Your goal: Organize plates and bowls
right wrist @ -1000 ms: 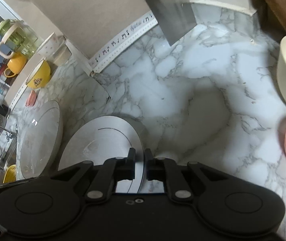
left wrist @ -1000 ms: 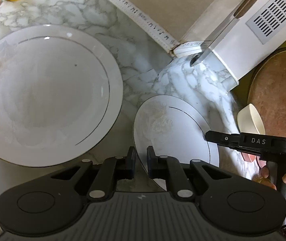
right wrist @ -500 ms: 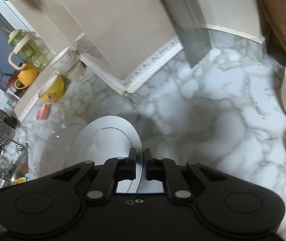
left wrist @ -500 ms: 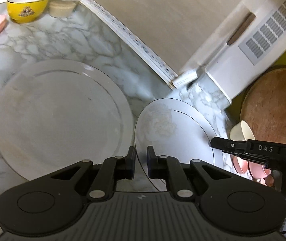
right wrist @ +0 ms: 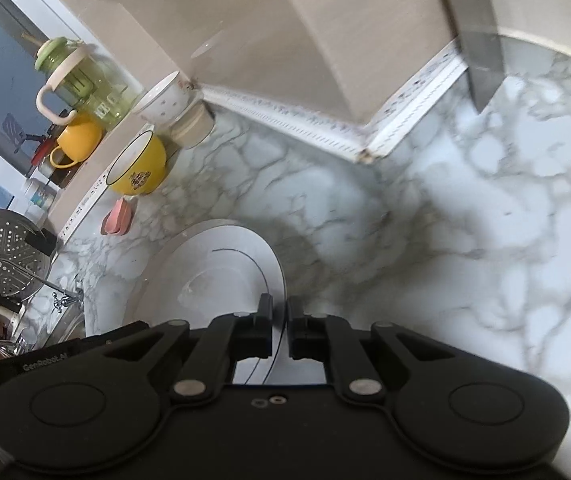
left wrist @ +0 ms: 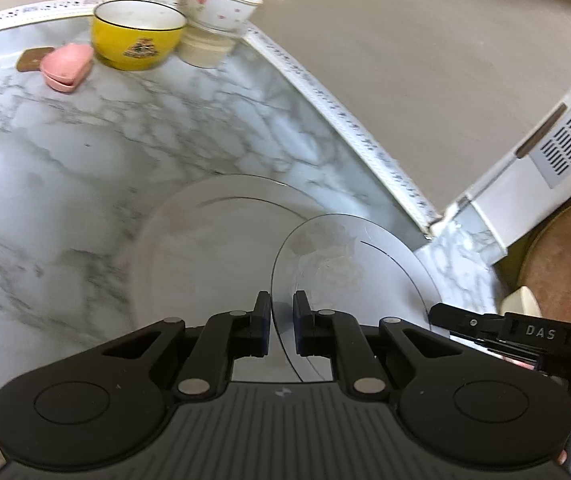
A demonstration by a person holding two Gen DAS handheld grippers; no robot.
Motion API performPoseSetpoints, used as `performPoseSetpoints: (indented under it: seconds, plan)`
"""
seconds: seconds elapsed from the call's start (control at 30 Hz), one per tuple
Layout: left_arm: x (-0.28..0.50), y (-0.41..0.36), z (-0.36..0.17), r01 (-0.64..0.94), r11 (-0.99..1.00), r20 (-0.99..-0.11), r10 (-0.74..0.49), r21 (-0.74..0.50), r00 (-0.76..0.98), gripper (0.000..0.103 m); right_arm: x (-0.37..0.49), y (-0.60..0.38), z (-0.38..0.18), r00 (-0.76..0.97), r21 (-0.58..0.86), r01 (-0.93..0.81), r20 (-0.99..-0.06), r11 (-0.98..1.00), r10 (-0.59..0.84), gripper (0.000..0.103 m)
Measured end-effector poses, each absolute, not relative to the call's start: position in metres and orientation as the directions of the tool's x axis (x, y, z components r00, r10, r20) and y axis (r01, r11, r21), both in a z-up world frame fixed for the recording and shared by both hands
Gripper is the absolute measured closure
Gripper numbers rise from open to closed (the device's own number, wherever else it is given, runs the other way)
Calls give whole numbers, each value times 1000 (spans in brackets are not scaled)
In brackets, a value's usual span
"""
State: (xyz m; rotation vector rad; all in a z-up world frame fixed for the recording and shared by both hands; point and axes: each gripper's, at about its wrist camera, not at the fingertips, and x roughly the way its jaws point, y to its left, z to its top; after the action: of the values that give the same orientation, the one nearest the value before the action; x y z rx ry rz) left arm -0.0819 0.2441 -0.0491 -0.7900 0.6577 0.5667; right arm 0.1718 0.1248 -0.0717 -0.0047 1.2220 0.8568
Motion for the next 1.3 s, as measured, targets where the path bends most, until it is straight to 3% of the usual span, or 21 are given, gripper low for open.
performPoseSetpoints:
  seconds: [1.3]
  plan:
    - [-90,288,-84,-676,585,-747,169,-449,643,93,153,159,-100,106,356,-586,-857,728,504,96]
